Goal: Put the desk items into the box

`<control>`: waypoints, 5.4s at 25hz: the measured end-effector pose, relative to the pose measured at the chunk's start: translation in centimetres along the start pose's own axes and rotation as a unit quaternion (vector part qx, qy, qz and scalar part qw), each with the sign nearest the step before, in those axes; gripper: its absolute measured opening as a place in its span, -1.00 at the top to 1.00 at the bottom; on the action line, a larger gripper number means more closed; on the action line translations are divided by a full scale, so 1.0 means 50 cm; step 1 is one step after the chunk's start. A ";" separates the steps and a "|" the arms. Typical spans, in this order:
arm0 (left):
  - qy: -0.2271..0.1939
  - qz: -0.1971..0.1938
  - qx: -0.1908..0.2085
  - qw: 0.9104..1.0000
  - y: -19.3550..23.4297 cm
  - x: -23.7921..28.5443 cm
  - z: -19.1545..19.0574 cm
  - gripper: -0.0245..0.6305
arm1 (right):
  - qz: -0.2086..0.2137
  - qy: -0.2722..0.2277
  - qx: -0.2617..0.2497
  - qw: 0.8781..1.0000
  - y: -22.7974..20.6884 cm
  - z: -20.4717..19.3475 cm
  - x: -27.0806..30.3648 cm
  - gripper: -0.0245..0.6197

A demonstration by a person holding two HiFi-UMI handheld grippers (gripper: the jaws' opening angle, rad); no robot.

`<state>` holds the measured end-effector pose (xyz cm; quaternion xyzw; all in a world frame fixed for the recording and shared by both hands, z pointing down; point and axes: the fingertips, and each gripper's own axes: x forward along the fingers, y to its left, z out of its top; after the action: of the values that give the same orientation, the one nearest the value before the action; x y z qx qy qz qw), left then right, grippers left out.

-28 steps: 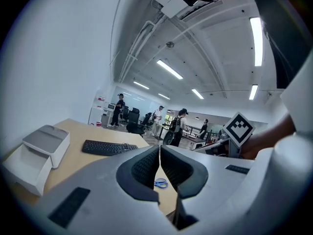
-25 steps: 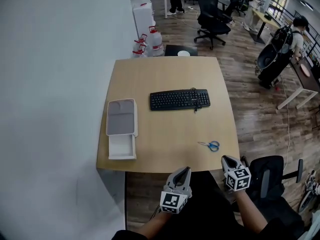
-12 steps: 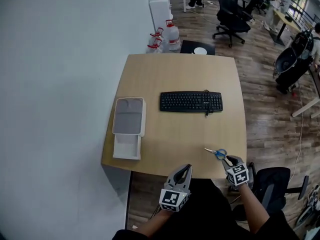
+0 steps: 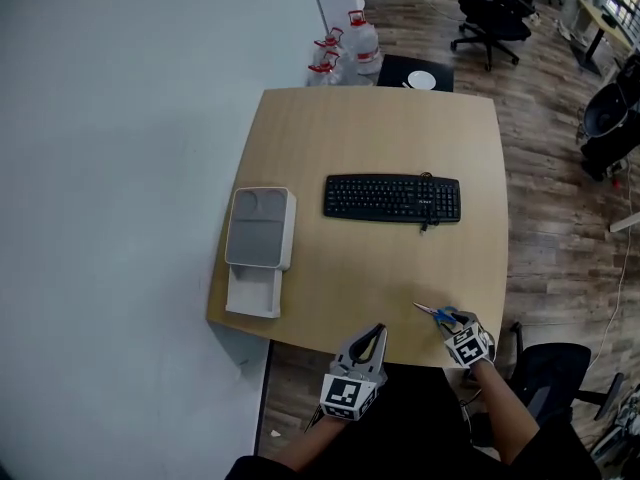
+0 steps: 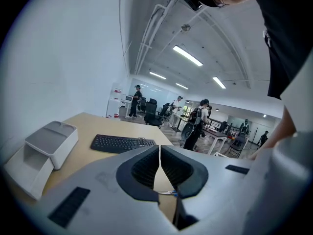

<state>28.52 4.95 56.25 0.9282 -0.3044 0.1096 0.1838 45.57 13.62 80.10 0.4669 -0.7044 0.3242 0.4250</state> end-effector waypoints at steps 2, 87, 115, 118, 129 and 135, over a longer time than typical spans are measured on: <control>0.017 0.008 -0.002 1.000 0.008 0.013 -0.009 0.86 | 0.010 0.017 -0.017 1.000 -0.004 -0.011 0.022 0.24; -0.082 0.189 -0.087 0.975 0.665 -0.579 -0.016 0.86 | 0.038 -0.087 -0.169 0.981 0.661 0.756 0.300 0.49; -0.008 0.155 -0.072 0.985 0.742 -0.463 -0.009 0.86 | 0.021 0.034 -0.231 0.972 0.671 0.804 0.438 0.48; -0.006 0.157 -0.072 0.985 0.741 -0.463 -0.010 0.86 | 0.027 0.060 -0.243 0.968 0.677 0.799 0.434 0.48; -0.009 0.163 -0.069 0.984 0.733 -0.481 -0.017 0.86 | 0.013 0.099 -0.283 0.954 0.678 0.787 0.441 0.47; -0.013 0.168 -0.070 0.983 0.726 -0.494 -0.019 0.86 | 0.003 0.076 -0.284 0.956 0.682 0.787 0.440 0.32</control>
<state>-13.06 -8.81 59.29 0.8500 -0.4655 0.1052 0.2229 -2.38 -16.31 81.04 0.2990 -0.7347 0.1465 0.5911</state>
